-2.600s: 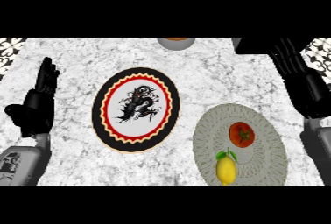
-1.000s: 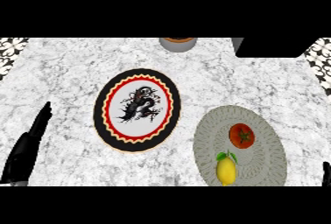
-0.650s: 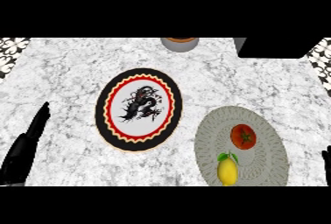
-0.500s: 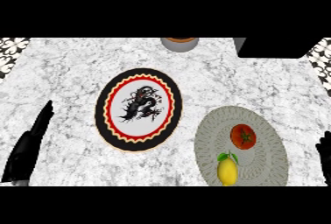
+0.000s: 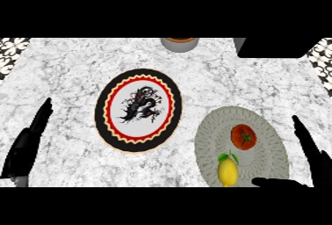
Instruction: Pick the tomato from the placemat and place it in the plate
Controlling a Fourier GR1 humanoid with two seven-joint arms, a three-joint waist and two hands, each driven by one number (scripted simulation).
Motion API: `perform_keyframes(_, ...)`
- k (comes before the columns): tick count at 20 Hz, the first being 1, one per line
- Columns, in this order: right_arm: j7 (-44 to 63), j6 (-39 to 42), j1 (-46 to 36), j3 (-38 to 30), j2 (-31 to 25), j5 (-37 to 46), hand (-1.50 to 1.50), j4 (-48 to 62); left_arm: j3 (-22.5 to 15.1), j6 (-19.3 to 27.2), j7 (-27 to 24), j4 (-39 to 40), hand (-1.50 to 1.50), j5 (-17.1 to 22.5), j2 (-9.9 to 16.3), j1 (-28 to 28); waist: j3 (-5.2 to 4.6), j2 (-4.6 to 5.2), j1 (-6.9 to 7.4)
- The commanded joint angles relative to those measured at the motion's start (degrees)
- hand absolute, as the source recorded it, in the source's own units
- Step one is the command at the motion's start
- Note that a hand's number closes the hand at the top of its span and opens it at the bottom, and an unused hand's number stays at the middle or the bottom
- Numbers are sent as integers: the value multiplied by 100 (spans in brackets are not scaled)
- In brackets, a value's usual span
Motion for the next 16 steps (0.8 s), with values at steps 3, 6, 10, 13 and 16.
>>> perform_keyframes(3, 335, 770, -457, -189, 139, 172, -150, 296, 73, 55, 5, -26, 0, -328, -307, 141, 2, -13, -42)
perform_keyframes(6, 320, 793, -844, 58, 597, 502, -150, 786, 298, -144, -113, -404, 0, -232, -176, 572, 3, -14, -11)
perform_keyframes(10, -168, 1221, -972, -80, 786, 477, -150, 1356, 288, -241, 130, -669, 0, -374, -303, 560, 4, -15, -24)
perform_keyframes(13, 39, 1288, -1041, 23, 1130, 814, -150, 1414, 472, -453, -155, -76, 0, -413, -394, 346, 2, -14, -40)
perform_keyframes(16, -305, 1584, -1148, -306, 1182, 647, -150, 1906, 698, -641, 187, -294, 0, -345, -283, 173, 3, -13, -37)
